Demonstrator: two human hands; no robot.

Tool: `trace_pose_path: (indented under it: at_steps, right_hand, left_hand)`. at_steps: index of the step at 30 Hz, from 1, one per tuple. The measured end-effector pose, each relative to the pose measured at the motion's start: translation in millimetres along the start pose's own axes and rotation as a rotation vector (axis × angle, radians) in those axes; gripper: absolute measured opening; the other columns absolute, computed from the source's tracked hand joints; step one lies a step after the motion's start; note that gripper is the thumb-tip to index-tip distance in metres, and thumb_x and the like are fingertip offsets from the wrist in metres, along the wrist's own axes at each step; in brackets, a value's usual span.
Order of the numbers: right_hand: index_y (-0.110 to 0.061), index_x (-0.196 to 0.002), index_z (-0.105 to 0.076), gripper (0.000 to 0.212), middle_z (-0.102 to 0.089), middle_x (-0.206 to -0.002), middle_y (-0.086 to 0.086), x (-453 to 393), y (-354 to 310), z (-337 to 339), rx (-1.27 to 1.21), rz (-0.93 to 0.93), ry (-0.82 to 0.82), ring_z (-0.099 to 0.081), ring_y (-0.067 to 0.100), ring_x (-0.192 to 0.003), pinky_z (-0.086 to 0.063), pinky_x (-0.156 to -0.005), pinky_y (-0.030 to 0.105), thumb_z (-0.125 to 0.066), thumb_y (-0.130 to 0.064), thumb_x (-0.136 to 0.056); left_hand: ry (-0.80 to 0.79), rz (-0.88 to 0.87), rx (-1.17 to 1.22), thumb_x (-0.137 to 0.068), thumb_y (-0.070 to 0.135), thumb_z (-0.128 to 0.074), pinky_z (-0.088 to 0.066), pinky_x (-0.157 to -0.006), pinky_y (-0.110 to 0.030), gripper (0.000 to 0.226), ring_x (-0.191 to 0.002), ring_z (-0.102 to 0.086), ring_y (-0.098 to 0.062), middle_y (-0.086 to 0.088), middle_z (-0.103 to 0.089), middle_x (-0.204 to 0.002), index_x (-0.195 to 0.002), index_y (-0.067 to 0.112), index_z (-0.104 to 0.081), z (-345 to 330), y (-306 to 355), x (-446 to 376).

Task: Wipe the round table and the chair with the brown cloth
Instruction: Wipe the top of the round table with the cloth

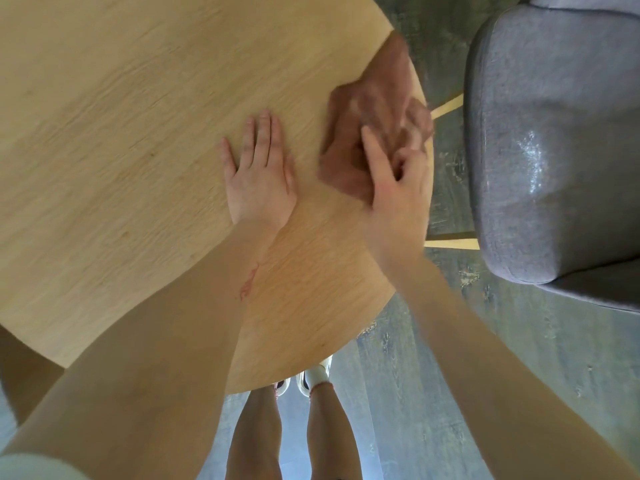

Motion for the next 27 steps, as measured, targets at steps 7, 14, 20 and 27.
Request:
trace_pose_path:
  at_steps: [7,14,20,27]
  right_hand:
    - [-0.038,-0.127,-0.05,0.066,-0.051,-0.101,0.012,79.1,26.8,-36.1,0.152,0.038,-0.258,-0.048,0.033,-0.093,-0.047,-0.076,0.041,-0.058,-0.004,-0.072]
    - [-0.036,-0.136,-0.039,0.077,-0.041,-0.113,0.014,126.2,111.5,-4.6,0.007,-0.569,-0.095,-0.038,0.034,-0.107,-0.041,-0.075,0.042,-0.048,0.008,-0.073]
    - [-0.029,-0.141,-0.027,0.083,-0.038,-0.115,0.01,86.9,80.0,33.9,-0.27,-0.586,0.266,-0.041,0.025,-0.11,-0.038,-0.082,0.035,-0.043,0.009,-0.07]
    - [-0.02,-0.096,-0.058,0.021,-0.034,-0.115,0.001,59.1,16.7,39.7,-0.767,-0.46,0.127,-0.041,0.011,-0.106,-0.037,-0.1,0.022,-0.052,-0.027,-0.077]
  left_hand:
    - [0.016,-0.059,0.055,-0.097,0.027,-0.019,0.003,-0.115,-0.045,0.053,-0.145,-0.007,-0.021,-0.004,-0.015,-0.157,-0.147,0.012,-0.011,3.6,-4.0,4.7]
    - [-0.066,-0.08,0.053,-0.099,0.03,-0.015,0.005,-0.116,-0.039,0.052,-0.145,0.0,-0.019,-0.002,-0.006,-0.158,-0.147,0.016,-0.004,2.6,-13.9,15.8]
    - [-0.129,-0.071,0.06,-0.098,0.03,-0.017,0.005,-0.116,-0.04,0.052,-0.145,0.003,-0.019,-0.001,-0.003,-0.159,-0.147,0.018,-0.002,2.5,-17.6,19.2]
    - [-0.107,-0.004,0.187,-0.096,0.023,-0.028,0.005,-0.116,-0.043,0.053,-0.145,0.001,-0.02,-0.002,-0.008,-0.158,-0.147,0.017,-0.012,8.3,-12.5,17.3]
Point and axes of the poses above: each hand's wrist, its own x-axis away from the middle knuckle, its own z-axis out of the back of the hand, y = z × x, the point moved 7 cm from there along -x, towards the middle knuckle
